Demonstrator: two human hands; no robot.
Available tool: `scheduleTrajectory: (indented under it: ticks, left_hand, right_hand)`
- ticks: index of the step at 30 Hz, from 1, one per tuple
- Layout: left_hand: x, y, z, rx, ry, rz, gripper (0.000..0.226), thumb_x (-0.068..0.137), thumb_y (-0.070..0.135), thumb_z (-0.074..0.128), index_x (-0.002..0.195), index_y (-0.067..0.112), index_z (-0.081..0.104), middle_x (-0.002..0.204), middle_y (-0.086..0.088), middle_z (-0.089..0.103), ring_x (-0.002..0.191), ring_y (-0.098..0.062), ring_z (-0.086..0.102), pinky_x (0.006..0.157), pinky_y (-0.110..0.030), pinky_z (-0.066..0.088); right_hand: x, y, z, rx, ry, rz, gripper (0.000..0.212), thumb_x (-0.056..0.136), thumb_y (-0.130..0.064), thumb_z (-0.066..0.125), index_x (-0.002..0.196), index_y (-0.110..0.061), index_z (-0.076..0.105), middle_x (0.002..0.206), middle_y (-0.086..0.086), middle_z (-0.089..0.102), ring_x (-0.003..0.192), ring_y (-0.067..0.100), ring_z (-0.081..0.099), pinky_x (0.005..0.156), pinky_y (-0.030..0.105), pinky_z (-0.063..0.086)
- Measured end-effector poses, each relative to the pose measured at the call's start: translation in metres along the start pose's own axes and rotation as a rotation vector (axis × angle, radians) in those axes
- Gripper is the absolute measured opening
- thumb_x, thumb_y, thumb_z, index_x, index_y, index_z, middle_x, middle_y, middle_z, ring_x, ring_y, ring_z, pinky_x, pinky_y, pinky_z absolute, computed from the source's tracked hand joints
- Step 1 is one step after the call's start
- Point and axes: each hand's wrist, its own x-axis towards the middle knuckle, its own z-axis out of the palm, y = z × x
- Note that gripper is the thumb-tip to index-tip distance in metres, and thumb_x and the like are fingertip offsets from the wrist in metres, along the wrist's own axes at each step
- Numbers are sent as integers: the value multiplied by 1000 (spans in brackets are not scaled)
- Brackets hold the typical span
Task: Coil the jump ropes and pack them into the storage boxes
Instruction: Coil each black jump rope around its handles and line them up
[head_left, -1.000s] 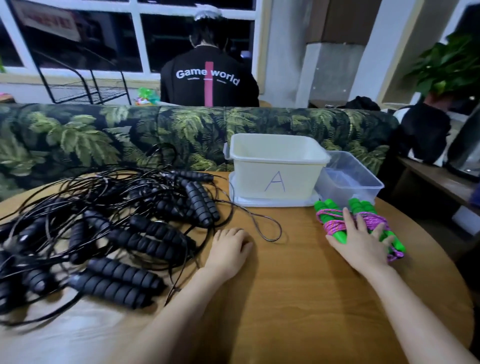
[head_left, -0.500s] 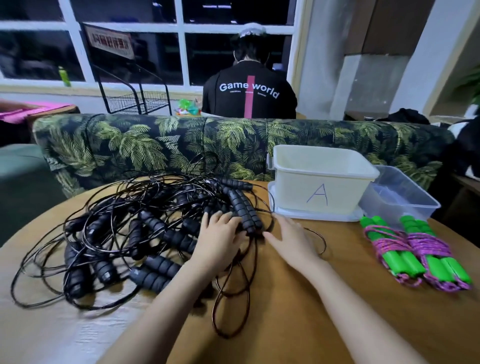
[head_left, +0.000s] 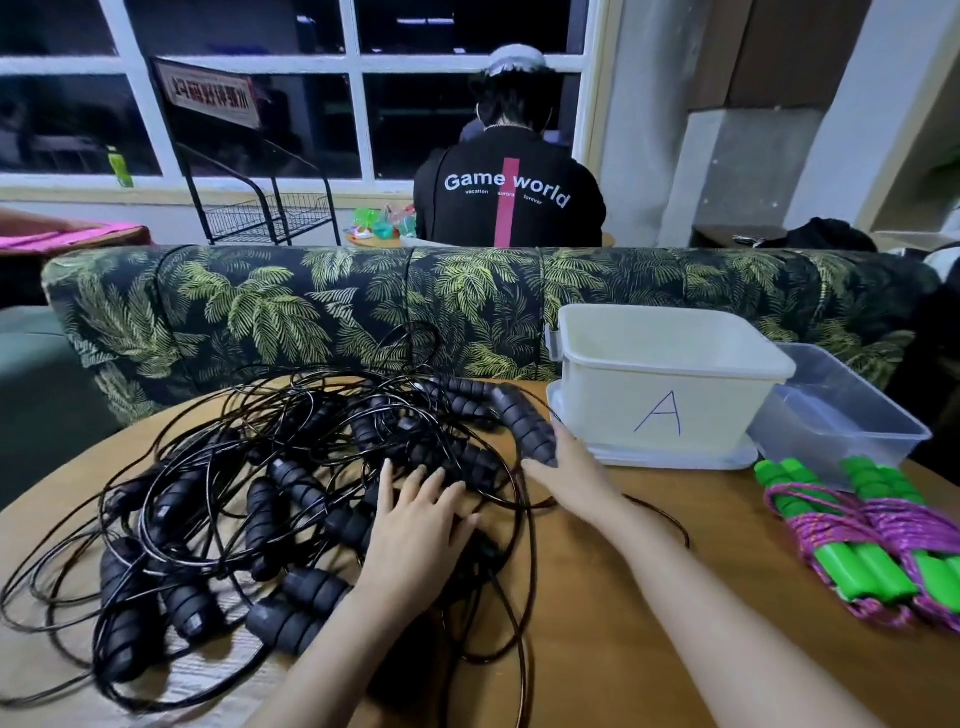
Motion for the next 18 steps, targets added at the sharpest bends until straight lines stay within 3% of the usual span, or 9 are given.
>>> scheduleTrajectory:
  ticks: [3,5,7,9,11,13,14,16,18]
  left_hand:
    - [1,18,-22,-306,115,-13,43,96,45,42,112,18,72,114,1,70,109,-22,64,106,-40,38]
    - [1,45,-45,-696,70,-87,40,99,40,51,124,13,66,121,0,68,112,-15,61,99,-29,45]
    - [1,76,-65,-1147,-149,-217,74,88,60,58,142,9,50,137,-3,59,122,-13,56,106,-28,42]
    - [-3,102,-77,-1422,-410,-291,113,66,80,61,152,12,32,149,-3,46,130,-17,51,111,-39,40]
    - [-11,119,-77,-1484,-550,-296,93,67,65,74,139,14,43,133,-7,60,117,-19,61,103,-40,48]
    - [-19,132,-71,-1383,-456,-310,56,76,36,77,121,15,50,104,-6,65,95,-21,63,92,-39,53]
    - [-24,134,-65,-1260,-391,-283,53,74,29,73,121,16,50,99,-5,62,91,-22,60,90,-43,52]
    - [-34,131,-57,-837,-306,-63,73,71,29,64,140,22,42,110,-4,60,100,-26,59,89,-40,51]
    - [-44,127,-50,-373,-220,200,84,82,31,64,154,28,20,123,-4,52,112,-29,53,88,-37,45]
  right_hand:
    - [-46,6,-30,543,-108,91,40,96,-29,61,131,-15,48,104,-2,59,79,10,57,65,20,44]
    - [-81,12,-40,710,-109,132,37,95,-29,62,127,-12,52,95,1,62,72,12,57,59,21,44]
    - [-117,16,-40,843,-87,156,32,96,-26,61,123,-12,53,91,3,65,72,14,59,61,25,46]
    - [-151,18,-33,878,-99,165,31,96,-28,60,123,-17,50,94,1,67,75,12,62,68,25,50]
    - [-181,21,-26,760,-163,117,39,95,-36,60,128,-27,41,108,-4,65,83,2,64,80,20,52]
    - [-200,31,-26,530,-258,23,52,90,-45,64,132,-36,35,120,-13,59,98,-10,58,91,14,45]
    - [-207,40,-31,356,-284,-34,52,88,-47,68,130,-37,39,121,-18,57,104,-11,54,93,13,42]
    - [-216,55,-47,78,-211,-167,31,85,-41,74,111,-39,57,109,-22,62,99,-9,56,85,12,41]
    - [-224,68,-62,49,-22,-247,16,85,-26,76,89,-38,66,88,-23,69,85,-6,62,76,13,43]
